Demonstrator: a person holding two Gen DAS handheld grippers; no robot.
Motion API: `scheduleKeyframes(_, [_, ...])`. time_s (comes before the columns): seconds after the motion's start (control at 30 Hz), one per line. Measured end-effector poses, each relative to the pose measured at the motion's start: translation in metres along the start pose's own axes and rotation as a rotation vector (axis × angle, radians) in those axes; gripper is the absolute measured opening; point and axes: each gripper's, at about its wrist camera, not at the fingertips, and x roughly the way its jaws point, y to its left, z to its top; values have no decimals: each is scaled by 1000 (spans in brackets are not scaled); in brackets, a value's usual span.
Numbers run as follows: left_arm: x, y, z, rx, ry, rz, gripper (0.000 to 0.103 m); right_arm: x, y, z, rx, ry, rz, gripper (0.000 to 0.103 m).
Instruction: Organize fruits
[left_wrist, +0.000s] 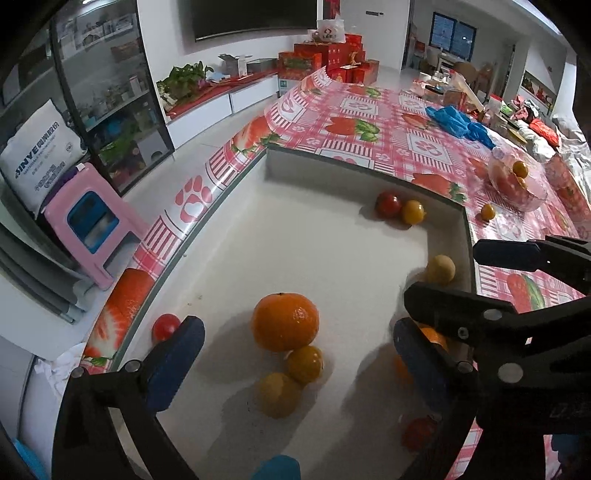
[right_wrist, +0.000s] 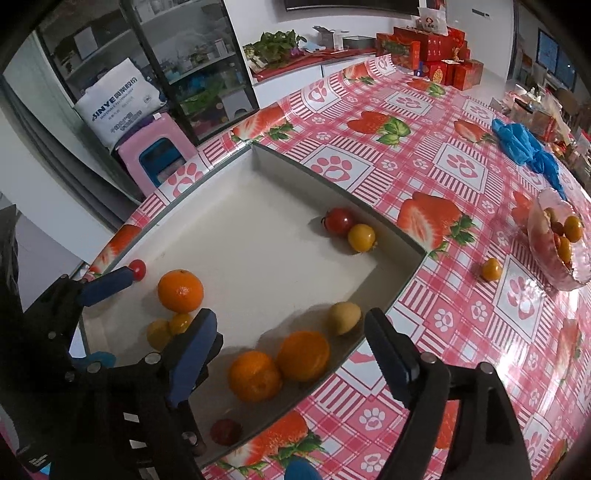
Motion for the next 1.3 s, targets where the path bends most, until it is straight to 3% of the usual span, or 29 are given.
scheduleKeyframes(0.07, [-2,-2,0,6,5,12,103,-2,2,-1,-9,2,-15,94])
scheduleKeyframes(0.23, [-8,-6,-5,21,18,31,103,-8,5,-4,-21,9,-30,95])
scheduleKeyframes(0.3, [-11,-7,-7,16,18,17,103,-11,7,-6,-34,10,-42,103])
scheduleKeyframes(0.4, [-18,-7,-9,12,13,19,103,-18,11,-9,-62,-5,-66,103])
scheduleKeyframes(0.53, [-25,-12,-12,42,19,94,103,-26,15,-12,-80,-1,-67,103])
scheduleKeyframes(0.77, [-41,-15,-23,43,44,62,103,-38,21,-26,-75,11,-46,103])
scheduleKeyframes(0.93, [-52,-18,-37,28,52,85,103,-44,25,-41,-73,11,-40,103])
scheduleKeyframes(1.3, [-73,-25,-70,-57,23,126,103,-43,4,-82,66,58,-89,103])
